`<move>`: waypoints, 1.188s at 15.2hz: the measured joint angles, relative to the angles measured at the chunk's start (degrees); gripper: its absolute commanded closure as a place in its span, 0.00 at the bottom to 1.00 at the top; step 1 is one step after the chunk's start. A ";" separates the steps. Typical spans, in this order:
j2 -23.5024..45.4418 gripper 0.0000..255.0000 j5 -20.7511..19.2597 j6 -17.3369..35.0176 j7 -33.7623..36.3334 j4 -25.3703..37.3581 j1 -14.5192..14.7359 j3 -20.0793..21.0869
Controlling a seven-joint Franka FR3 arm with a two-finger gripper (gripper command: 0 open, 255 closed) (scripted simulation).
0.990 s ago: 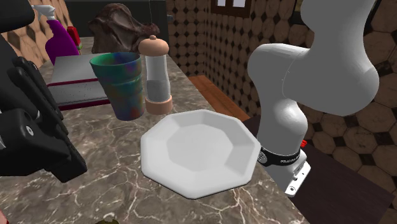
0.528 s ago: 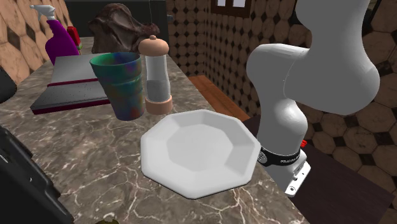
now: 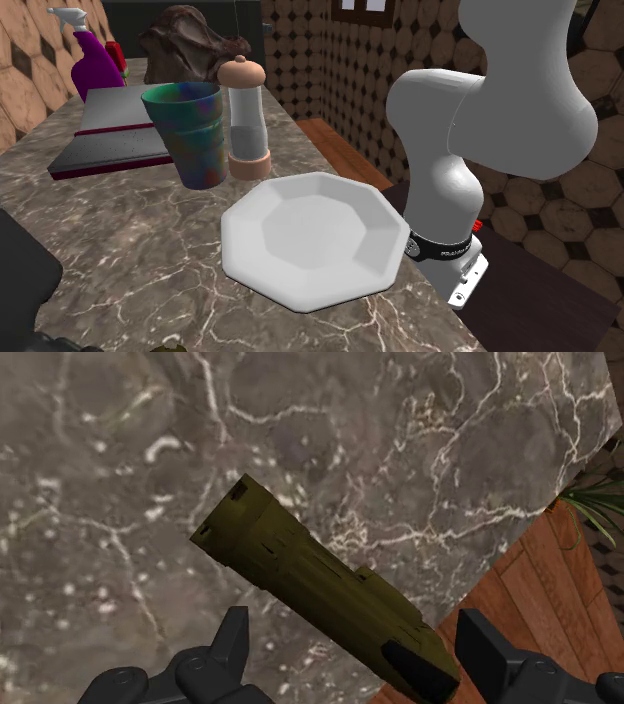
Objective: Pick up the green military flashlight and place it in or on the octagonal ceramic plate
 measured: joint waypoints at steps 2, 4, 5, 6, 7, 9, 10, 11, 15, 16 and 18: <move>0.13 0.00 0.37 1.55 -0.26 -1.42 0.24 0.25; 0.34 0.00 0.56 2.44 -0.41 -2.09 0.35 0.36; 0.27 0.00 0.59 2.59 -0.43 -2.29 0.37 0.39; 0.26 0.00 0.61 2.66 -0.44 -2.37 0.38 0.40; 0.26 0.00 0.61 2.69 -0.44 -2.39 0.38 0.40; 0.27 0.00 0.62 2.71 -0.45 -2.41 0.38 0.40; 0.27 1.00 0.62 2.71 -0.45 -2.41 0.38 0.40; 0.23 1.00 0.62 2.71 -0.46 -2.37 0.37 0.39; 0.22 1.00 0.62 2.67 -0.47 -2.40 0.38 0.40; 0.22 1.00 0.62 2.67 -0.47 -2.41 0.38 0.40; 0.21 1.00 0.63 2.66 -0.47 -2.42 0.39 0.40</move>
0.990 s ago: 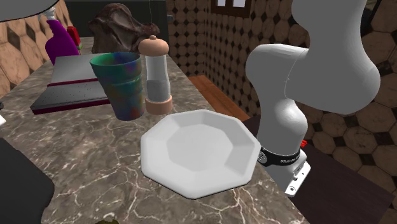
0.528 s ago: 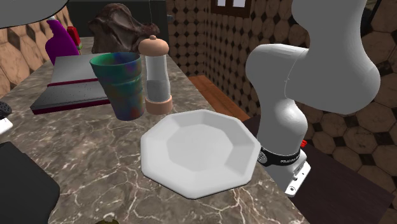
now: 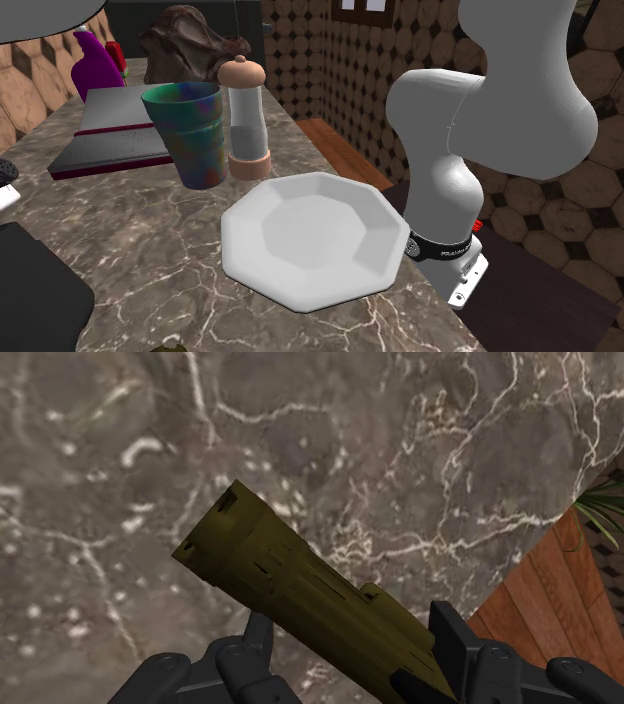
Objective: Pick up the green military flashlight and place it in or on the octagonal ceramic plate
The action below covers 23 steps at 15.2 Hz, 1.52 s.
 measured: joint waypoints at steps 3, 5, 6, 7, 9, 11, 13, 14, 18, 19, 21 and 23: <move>-0.07 1.00 -0.06 -0.29 0.08 0.22 -0.02 -0.02; -0.68 1.00 -0.24 -1.54 0.52 0.95 -0.06 -0.05; -1.03 1.00 -0.33 -2.22 0.75 1.31 -0.08 -0.06; -1.23 1.00 -0.45 -2.89 0.86 1.79 -0.15 -0.14; -1.76 1.00 -0.58 -4.29 1.43 2.77 -0.13 -0.11; -2.49 1.00 -0.70 -5.55 1.94 3.38 -0.11 -0.07; -3.04 1.00 -0.89 -7.01 2.27 4.32 -0.20 -0.18; -3.19 1.00 -0.96 -7.82 2.53 5.02 -0.22 -0.20; -3.85 1.00 -1.14 -10.65 3.47 7.34 -0.23 -0.23; -4.01 1.00 -1.19 -11.12 3.58 7.66 -0.25 -0.26; -6.49 1.00 -1.78 -12.18 2.81 5.92 -0.85 -0.92; -9.82 1.00 -2.49 -12.72 1.89 2.85 -1.52 -1.61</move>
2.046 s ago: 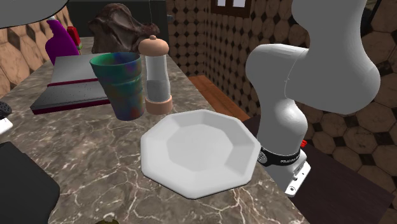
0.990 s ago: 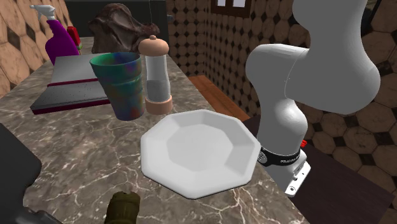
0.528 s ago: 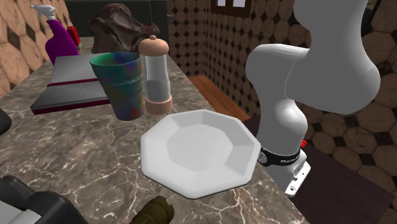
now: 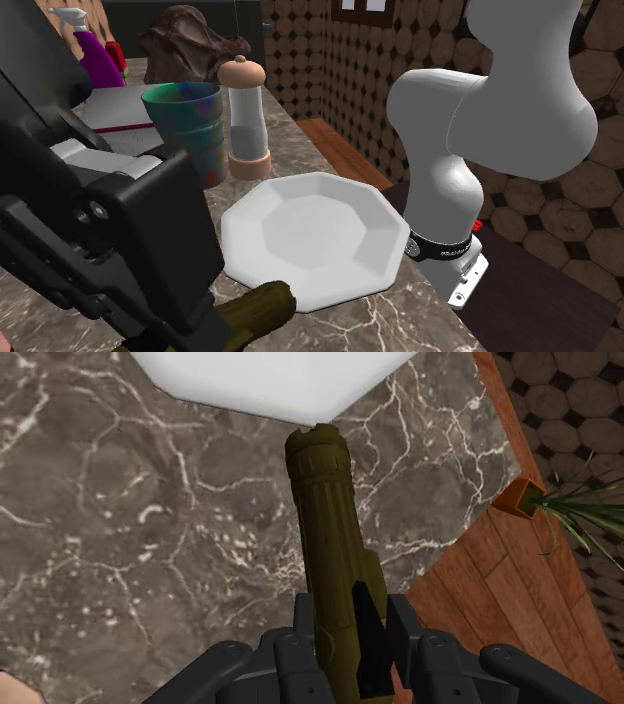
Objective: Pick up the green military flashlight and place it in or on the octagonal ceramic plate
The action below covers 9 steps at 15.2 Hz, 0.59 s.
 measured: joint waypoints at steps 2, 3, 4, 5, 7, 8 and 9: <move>-3.40 1.00 -1.00 -0.37 -1.41 -3.45 -0.90 -0.97; -5.30 1.00 -1.61 -0.87 -2.10 -5.09 -1.42 -1.52; -6.76 1.00 -2.11 -1.50 -2.58 -6.06 -1.83 -1.97; -8.84 1.00 -2.82 -2.33 -3.17 -7.50 -2.40 -2.54; -12.84 1.00 -4.32 -3.73 -4.49 -10.44 -3.57 -3.73; -14.19 1.00 -5.01 -4.26 -5.13 -11.43 -4.09 -4.29; -16.37 1.00 -5.98 -5.56 -5.81 -12.51 -4.83 -5.02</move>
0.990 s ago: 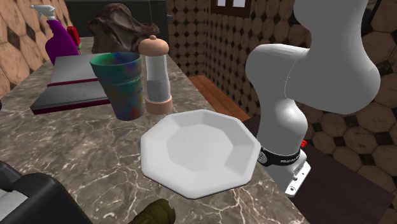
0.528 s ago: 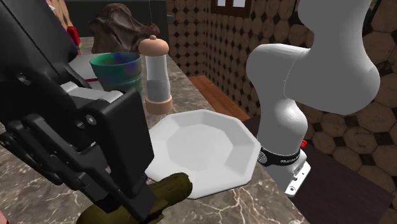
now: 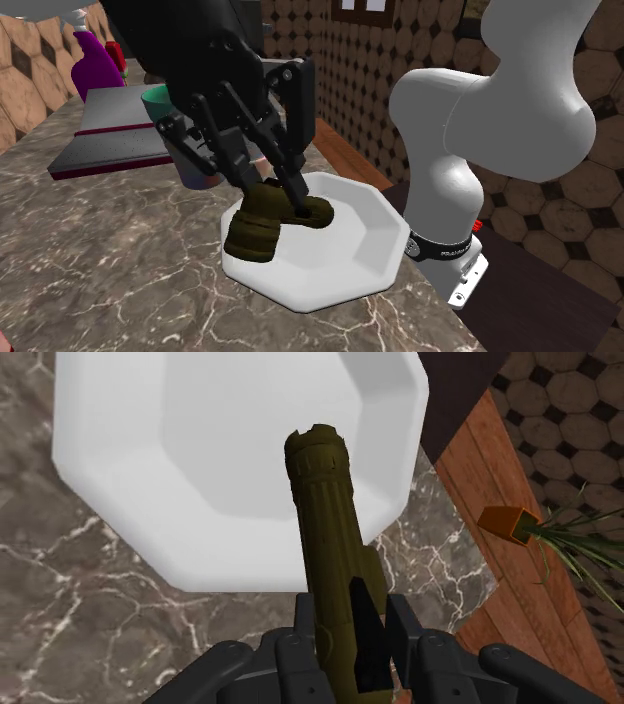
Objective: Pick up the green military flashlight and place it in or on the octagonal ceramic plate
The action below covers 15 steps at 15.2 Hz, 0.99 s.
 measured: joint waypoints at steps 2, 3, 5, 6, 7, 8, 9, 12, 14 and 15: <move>-3.30 1.00 -1.72 -1.40 -1.44 -2.25 -1.28 -1.32; -5.37 1.00 -2.64 -2.13 -2.09 -3.77 -1.99 -1.91; -8.46 1.00 -4.64 -4.03 -3.62 -5.26 -3.41 -3.39; -9.49 1.00 -5.48 -4.64 -4.31 -5.79 -3.96 -4.01; -10.08 1.00 -6.17 -4.49 -4.97 -6.67 -4.42 -4.56; -10.50 1.00 -6.55 -4.47 -5.29 -7.19 -4.67 -4.83; -10.74 1.00 -6.75 -4.10 -5.50 -7.83 -4.82 -4.97; -10.85 1.00 -7.02 -1.82 -5.98 -10.24 -5.01 -5.22; -10.76 1.00 -5.59 -0.13 -6.42 -11.42 -5.15 -5.38; -10.51 1.00 -4.72 0.62 -6.68 -11.93 -5.32 -5.36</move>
